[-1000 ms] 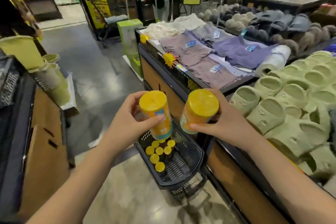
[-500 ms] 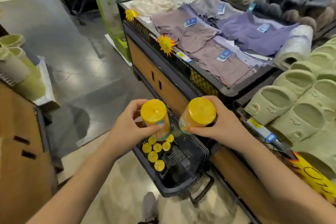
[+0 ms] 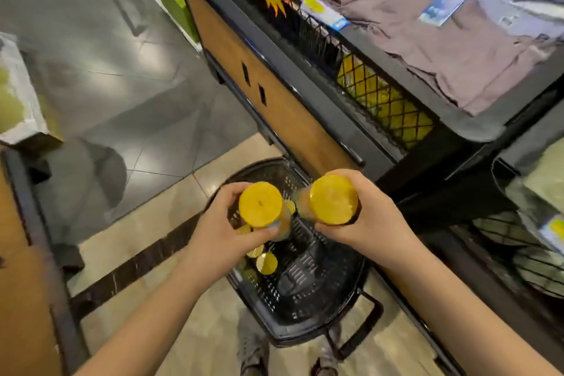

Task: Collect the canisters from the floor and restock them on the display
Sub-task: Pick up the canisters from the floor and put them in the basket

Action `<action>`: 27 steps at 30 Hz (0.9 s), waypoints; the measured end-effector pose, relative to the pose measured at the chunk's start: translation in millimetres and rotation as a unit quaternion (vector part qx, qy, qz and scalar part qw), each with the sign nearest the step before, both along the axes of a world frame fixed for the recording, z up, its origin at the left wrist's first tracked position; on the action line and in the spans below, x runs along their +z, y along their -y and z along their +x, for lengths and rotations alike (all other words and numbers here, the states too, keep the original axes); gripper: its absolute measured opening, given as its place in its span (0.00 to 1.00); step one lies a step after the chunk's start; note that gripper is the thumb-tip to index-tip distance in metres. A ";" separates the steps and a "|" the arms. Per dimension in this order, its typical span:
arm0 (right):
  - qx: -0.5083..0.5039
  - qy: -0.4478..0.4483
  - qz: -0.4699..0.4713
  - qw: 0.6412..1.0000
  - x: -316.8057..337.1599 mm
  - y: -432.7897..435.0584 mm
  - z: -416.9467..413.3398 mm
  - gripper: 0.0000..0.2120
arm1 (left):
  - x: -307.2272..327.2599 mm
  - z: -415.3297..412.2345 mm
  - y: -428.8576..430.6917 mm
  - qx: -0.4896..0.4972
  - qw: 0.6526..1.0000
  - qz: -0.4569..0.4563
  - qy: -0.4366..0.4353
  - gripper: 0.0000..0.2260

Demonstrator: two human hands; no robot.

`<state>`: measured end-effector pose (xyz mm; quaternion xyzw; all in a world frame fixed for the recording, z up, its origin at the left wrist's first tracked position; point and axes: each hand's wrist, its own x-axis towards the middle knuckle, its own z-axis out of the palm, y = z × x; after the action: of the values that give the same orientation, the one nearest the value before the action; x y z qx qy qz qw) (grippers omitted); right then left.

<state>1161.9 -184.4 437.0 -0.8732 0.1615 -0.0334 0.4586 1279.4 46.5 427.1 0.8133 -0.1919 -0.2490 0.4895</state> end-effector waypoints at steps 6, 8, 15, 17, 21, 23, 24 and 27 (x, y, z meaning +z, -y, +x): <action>-0.017 -0.074 0.000 0.997 -128.6 20.3 15.5 0.34 | -139.8 14.2 7.0 0.019 0.998 0.061 -0.007 0.31; -0.017 -0.089 -0.014 0.996 -168.5 20.5 18.8 0.34 | -182.4 16.8 7.0 0.017 0.997 0.075 -0.013 0.32; -0.023 -0.159 -0.039 0.986 -282.2 12.8 19.9 0.37 | -297.6 12.9 15.8 -0.025 0.995 0.096 -0.019 0.36; -0.028 -0.171 -0.043 0.984 -304.5 9.4 17.1 0.38 | -326.8 10.5 15.2 -0.028 0.992 0.120 -0.009 0.34; -0.033 -0.224 -0.032 0.974 -339.9 1.8 15.8 0.38 | -372.3 3.8 22.2 -0.038 0.984 0.172 0.014 0.30; -0.041 -0.220 -0.034 0.974 -354.8 -3.4 15.5 0.39 | -392.1 0.9 27.4 -0.066 0.977 0.201 0.038 0.30; -0.045 -0.213 -0.037 0.975 -361.5 -5.1 14.6 0.39 | -401.5 -0.5 29.6 -0.080 0.973 0.211 0.047 0.30; -0.043 -0.210 -0.042 0.976 -378.1 -7.3 12.4 0.37 | -428.8 -4.9 33.7 -0.104 0.958 0.253 0.085 0.26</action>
<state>1174.2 -177.1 58.9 -0.8716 0.2900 0.1241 0.3753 1274.5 12.8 -1.7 0.9043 -0.2475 -0.2685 0.2211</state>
